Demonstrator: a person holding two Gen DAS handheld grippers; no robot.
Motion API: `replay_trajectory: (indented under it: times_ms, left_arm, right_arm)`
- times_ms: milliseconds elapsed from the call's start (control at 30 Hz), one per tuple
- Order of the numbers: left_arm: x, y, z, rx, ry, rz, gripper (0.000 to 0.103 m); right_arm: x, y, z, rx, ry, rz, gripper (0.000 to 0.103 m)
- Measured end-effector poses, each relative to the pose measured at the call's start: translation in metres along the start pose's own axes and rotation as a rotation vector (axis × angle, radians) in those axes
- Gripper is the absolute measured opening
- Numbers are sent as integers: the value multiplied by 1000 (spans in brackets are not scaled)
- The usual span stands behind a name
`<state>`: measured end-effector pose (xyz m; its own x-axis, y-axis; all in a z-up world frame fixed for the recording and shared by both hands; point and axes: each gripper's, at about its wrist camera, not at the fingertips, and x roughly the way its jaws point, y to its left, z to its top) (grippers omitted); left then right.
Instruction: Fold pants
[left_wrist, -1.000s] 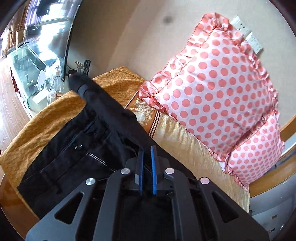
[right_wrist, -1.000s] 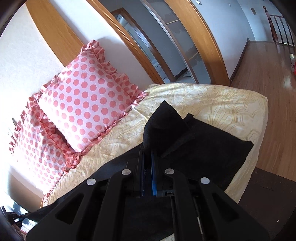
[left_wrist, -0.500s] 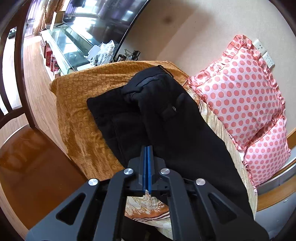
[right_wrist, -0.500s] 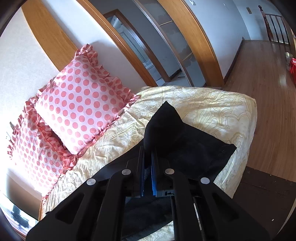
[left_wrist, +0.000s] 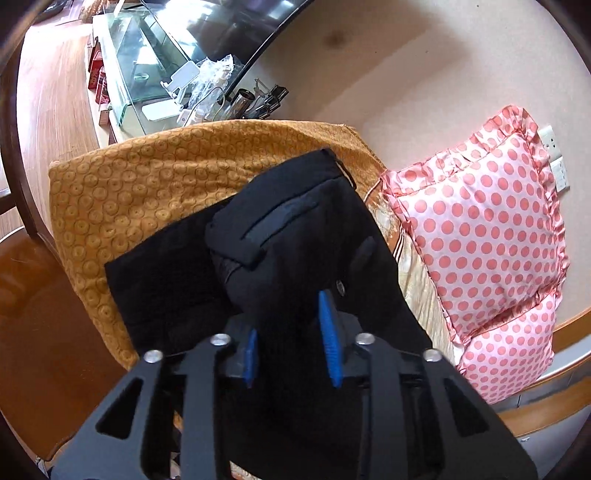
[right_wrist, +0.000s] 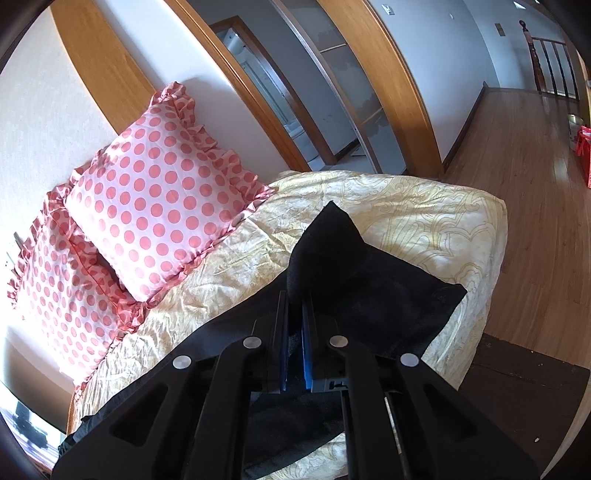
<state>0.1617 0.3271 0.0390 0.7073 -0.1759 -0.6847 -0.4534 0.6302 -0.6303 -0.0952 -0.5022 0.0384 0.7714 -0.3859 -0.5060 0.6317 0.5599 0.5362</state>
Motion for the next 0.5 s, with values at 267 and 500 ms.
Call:
replay_trajectory:
  times_ms: [267, 500]
  left_arm:
    - [-65, -12, -16, 151, -99, -21, 5]
    - [-29, 41, -30, 106, -20, 131, 14]
  right_arm:
    - [0, -7, 6, 25, 3, 26, 6]
    - [10, -31, -7, 100, 65, 8, 7]
